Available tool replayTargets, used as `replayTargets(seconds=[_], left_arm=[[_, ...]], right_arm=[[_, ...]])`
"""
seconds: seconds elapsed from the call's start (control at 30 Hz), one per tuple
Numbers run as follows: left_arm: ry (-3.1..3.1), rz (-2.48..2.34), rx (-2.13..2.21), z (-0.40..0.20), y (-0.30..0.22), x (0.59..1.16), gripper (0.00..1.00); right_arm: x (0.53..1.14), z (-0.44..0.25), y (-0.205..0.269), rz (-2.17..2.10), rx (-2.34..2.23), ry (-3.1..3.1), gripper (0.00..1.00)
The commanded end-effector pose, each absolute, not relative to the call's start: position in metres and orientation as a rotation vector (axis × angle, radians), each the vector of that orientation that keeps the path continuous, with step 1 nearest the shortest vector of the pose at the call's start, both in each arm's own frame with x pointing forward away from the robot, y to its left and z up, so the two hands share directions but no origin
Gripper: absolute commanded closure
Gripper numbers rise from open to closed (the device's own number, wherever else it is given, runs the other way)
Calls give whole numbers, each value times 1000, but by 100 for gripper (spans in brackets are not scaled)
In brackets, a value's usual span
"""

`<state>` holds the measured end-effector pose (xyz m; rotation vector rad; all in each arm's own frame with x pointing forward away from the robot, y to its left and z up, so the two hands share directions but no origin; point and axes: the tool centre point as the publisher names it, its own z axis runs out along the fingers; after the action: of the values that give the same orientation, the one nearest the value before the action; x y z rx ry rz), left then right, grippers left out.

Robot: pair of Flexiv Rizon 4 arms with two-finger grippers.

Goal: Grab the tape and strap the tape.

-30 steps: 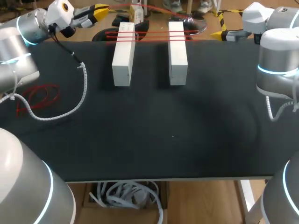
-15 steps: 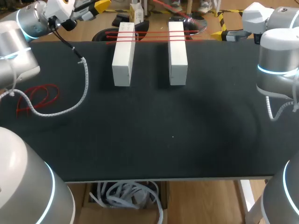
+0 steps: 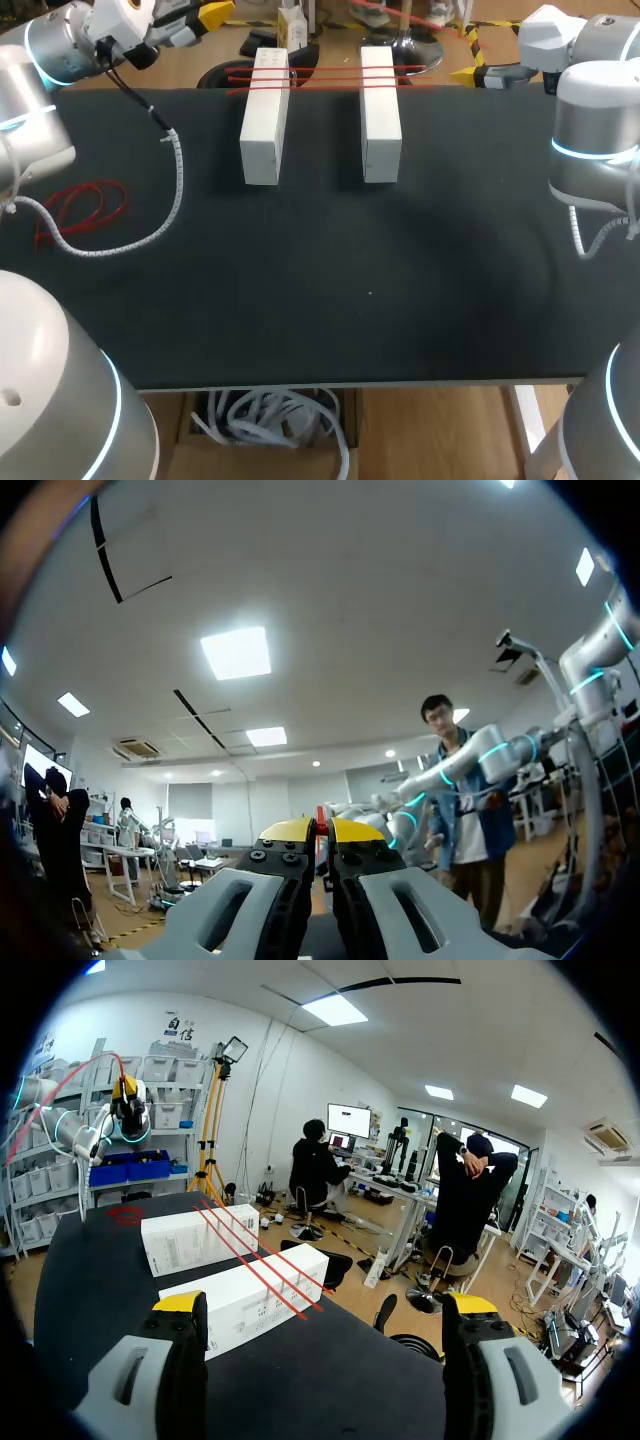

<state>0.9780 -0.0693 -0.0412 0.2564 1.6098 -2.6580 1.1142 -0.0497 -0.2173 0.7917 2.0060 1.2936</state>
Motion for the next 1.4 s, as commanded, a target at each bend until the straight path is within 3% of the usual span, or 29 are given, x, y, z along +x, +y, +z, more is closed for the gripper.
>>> replayTargets(seconds=[0.03, 1.4], left_arm=[[1592, -2636, 193, -40, -70, 966, 100], [1539, -2629, 228, -40, -65, 961, 100]], right_arm=[[1114, -217, -50, 1292, 792, 2009, 0], [1103, -217, -53, 1321, 852, 1977, 0]])
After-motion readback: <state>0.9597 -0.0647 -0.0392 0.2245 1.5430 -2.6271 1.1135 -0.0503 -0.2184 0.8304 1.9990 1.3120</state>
